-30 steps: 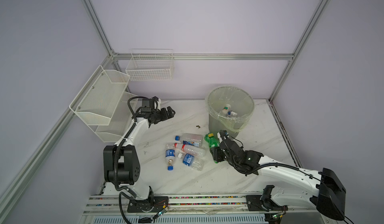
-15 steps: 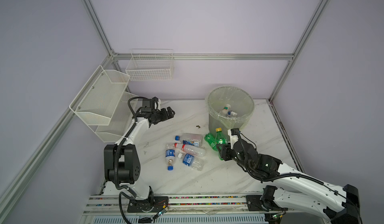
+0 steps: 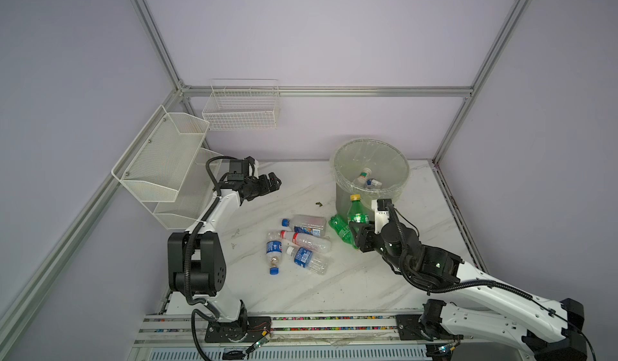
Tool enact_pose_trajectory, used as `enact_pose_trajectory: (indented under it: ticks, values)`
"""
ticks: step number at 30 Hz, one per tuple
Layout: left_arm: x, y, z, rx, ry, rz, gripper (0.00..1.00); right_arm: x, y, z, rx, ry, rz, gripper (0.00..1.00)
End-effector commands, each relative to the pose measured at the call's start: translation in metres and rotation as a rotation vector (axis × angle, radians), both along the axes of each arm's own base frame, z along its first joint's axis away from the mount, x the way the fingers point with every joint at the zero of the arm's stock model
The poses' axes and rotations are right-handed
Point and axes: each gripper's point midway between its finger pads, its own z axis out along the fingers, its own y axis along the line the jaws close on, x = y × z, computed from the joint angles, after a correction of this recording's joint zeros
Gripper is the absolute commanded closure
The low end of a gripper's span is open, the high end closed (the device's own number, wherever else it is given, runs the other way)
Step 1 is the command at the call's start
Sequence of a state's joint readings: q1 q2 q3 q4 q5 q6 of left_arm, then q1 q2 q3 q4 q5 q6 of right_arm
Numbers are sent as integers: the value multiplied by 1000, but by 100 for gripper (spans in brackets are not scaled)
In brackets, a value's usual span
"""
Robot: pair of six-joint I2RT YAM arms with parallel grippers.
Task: Throw the plastic bottles in the bin
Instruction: Throw the plastic bottle into the trash bin.
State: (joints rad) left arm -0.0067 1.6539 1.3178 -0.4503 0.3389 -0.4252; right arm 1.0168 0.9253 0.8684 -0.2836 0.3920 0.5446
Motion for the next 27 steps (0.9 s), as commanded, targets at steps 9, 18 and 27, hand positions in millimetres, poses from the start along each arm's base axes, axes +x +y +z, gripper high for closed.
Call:
enact_pose_trajectory:
  ticks: [9, 18, 27]
  values:
    - [3, 2, 2, 3, -18, -13, 0, 7, -42, 46, 66, -100, -185, 58]
    - [2, 2, 0, 8, -14, -17, 0, 3, -62, 64, 121, -161, -233, 58]
    - [3, 3, -2, 11, -11, -15, 0, -2, -75, 71, 184, -191, -254, 58]
